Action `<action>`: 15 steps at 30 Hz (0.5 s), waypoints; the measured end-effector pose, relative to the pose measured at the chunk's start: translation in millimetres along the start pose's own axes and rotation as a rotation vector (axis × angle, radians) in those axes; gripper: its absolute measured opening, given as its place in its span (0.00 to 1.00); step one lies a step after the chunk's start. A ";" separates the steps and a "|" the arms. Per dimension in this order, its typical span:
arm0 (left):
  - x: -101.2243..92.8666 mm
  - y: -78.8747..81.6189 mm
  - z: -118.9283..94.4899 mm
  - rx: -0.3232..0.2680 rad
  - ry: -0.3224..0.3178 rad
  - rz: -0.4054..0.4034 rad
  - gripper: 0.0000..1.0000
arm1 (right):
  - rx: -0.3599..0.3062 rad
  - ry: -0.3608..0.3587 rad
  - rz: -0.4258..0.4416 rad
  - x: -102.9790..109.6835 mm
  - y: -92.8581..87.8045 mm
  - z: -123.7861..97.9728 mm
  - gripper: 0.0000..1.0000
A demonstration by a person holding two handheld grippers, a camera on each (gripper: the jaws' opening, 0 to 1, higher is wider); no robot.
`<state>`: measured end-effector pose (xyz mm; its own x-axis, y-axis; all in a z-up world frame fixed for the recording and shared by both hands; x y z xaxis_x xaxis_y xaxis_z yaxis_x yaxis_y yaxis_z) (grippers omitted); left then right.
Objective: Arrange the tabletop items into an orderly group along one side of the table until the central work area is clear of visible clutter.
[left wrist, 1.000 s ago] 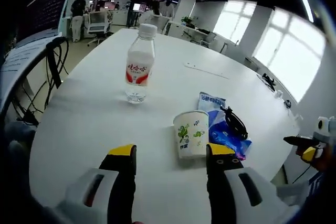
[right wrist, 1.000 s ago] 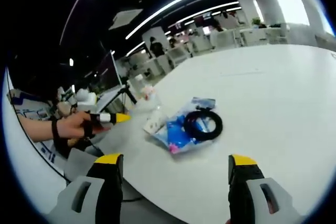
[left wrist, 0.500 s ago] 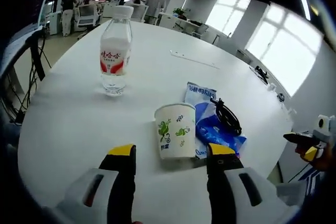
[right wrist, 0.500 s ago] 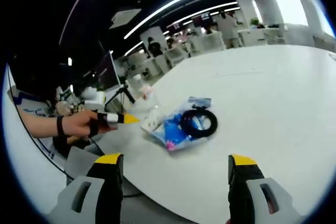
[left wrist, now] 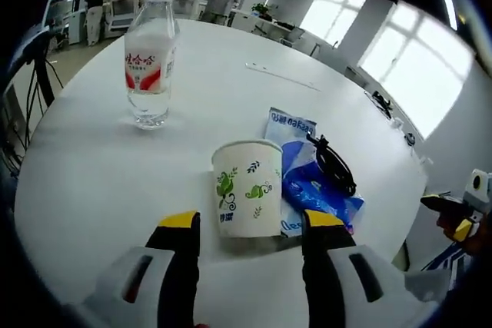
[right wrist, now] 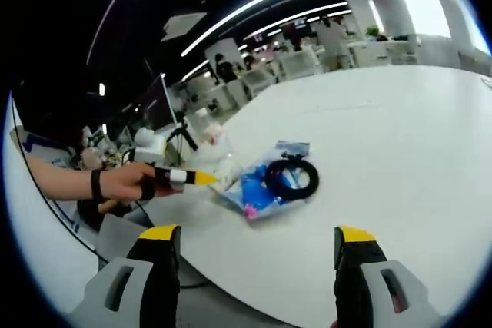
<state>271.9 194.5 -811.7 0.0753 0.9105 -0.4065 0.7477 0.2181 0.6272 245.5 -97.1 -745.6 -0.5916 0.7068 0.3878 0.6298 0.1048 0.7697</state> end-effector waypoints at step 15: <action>16.8 -2.8 25.0 -0.015 0.016 -0.066 0.34 | 0.035 0.006 -0.022 -3.2 -0.3 -3.9 0.83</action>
<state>287.6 200.4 -836.9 0.0151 0.8994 -0.4368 0.7404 0.2835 0.6094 245.2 -102.1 -745.0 -0.6083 0.7002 0.3736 0.6336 0.1449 0.7600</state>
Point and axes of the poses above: the point that each gripper's makers call its tool centre point, and the gripper's own axes: z roughly forward along the fingers, x roughly to its left, y roughly out of its top, the point moved 4 cm from there along -z, roughly backward along the fingers, and after that the axes turned 3 degrees about -y, right-handed, at the moved point
